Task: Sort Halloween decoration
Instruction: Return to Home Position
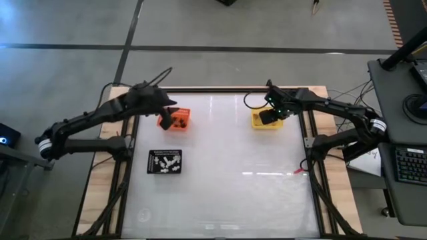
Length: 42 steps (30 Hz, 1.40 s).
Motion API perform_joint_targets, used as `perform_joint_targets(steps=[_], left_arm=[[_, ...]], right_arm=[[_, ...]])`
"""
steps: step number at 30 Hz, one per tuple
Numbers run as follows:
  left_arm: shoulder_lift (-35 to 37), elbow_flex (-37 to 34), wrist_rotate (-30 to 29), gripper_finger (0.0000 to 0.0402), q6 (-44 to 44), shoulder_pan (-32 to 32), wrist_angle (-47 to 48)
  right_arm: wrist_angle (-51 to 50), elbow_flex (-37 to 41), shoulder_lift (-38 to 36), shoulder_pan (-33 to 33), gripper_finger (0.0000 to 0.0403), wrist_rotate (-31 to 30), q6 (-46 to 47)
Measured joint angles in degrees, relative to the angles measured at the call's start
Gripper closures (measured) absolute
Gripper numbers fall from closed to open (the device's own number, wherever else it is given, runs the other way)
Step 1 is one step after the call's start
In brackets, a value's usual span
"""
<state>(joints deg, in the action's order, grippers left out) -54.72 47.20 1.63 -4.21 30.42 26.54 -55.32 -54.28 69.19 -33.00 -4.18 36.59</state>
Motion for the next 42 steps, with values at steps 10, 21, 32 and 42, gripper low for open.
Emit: perform_joint_targets(steps=[10,21,32,42], left_arm=[[13.5,-14.0,3.8,0.028,8.4,0.0,-17.3],[26.4,-23.3,2.5,0.028,17.7,0.0,-24.1],[31.7,-25.3,0.2,0.028,17.1,0.1,-24.0],[33.9,-25.3,-0.7,0.028,16.9,0.1,-23.0]], right_arm=[[12.6,0.1,-2.7,3.2,0.0328,-0.2,-17.0],[30.9,5.0,-6.3,3.9,0.0319,4.6,-28.2],[57.0,19.1,-6.6,8.2,0.033,23.3,-28.3],[69.3,35.4,-12.5,8.5,0.0323,26.7,-20.0]])
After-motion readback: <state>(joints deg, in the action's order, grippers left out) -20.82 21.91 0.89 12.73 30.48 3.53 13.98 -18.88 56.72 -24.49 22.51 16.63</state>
